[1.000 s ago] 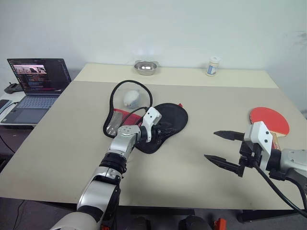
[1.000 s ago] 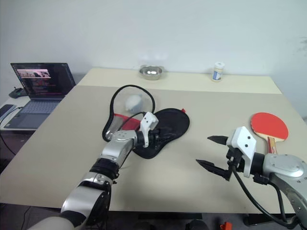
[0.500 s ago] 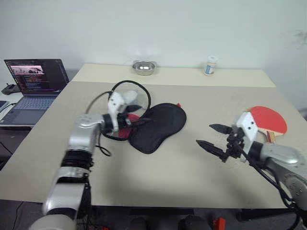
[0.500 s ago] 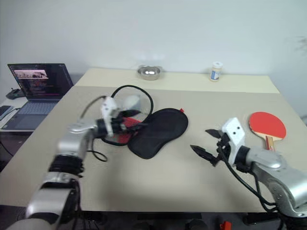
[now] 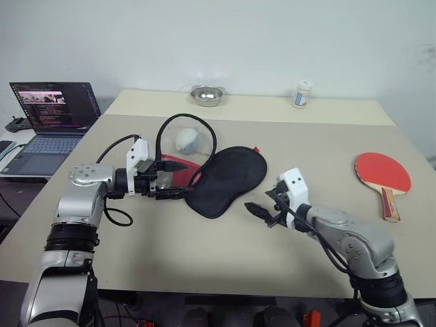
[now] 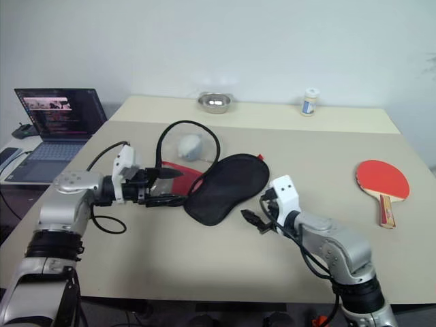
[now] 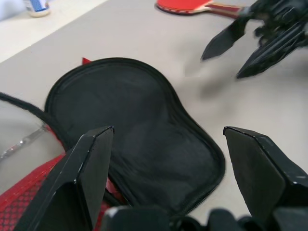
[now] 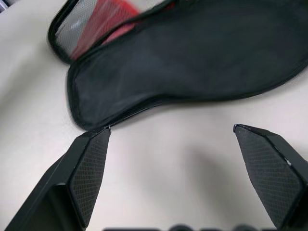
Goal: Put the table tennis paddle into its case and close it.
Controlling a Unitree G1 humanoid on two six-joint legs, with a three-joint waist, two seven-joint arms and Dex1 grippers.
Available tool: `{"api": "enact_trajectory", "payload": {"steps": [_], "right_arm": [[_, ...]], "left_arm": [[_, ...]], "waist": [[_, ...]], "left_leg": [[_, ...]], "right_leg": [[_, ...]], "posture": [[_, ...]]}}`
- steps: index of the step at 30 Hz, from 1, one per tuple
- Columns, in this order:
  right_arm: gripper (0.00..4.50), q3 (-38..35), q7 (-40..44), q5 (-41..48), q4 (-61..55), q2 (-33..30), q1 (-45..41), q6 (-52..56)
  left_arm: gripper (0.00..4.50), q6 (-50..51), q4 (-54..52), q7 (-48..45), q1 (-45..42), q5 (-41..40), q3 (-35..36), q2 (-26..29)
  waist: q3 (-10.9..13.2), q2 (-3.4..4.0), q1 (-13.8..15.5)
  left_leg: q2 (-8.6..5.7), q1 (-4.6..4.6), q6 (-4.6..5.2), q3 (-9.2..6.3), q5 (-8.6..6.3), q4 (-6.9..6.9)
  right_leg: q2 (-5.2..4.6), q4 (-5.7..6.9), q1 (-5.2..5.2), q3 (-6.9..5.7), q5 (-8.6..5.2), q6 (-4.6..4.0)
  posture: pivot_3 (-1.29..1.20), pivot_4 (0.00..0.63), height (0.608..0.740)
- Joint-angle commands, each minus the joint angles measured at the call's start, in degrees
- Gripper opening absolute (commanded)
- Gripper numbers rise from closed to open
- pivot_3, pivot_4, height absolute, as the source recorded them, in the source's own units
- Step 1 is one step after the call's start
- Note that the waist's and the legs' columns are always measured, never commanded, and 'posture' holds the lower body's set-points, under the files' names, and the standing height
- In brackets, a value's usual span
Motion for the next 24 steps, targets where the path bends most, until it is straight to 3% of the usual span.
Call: {"api": "enact_trajectory", "payload": {"steps": [1,12,18,24], "right_arm": [[4.5,1.97,0.57,-1.48,2.04,2.07,-3.29,-0.48],[4.5,5.86,0.89,-9.75,16.41,7.92,-8.91,-4.33],[4.5,6.92,2.21,-11.01,10.54,5.72,-7.3,-1.64],[4.5,5.35,2.75,-10.49,10.2,7.91,-7.72,0.68]], "left_arm": [[3.96,0.63,-2.75,-0.91,-0.72,-1.63,0.57,1.02],[3.96,0.89,-3.6,0.11,-0.89,-0.84,0.65,1.28],[3.96,0.74,-4.26,0.8,-0.33,-0.67,0.82,1.59],[3.96,0.61,-4.6,1.59,0.13,-0.66,0.61,1.3]], "waist": [[0.0,0.0,-0.06],[0.0,0.0,-0.15],[0.0,0.0,-0.18],[0.0,0.0,-0.29]], "left_leg": [[0.0,0.0,0.0,0.0,0.0,0.0],[-0.02,-0.06,0.01,0.0,-0.01,-0.02],[0.02,-0.04,0.01,-0.02,-0.01,-0.02],[0.04,-0.04,0.01,-0.01,-0.01,-0.04]], "right_leg": [[0.0,0.0,0.0,-0.01,0.0,0.0],[-0.01,-0.04,-0.04,0.0,0.0,0.0],[0.0,0.0,-0.04,-0.01,0.0,0.0],[0.0,0.0,-0.06,-0.01,0.0,0.0]], "posture": [[0.0,0.15,0.74],[0.0,0.15,0.74],[0.0,0.15,0.74],[0.0,0.15,0.74]]}}
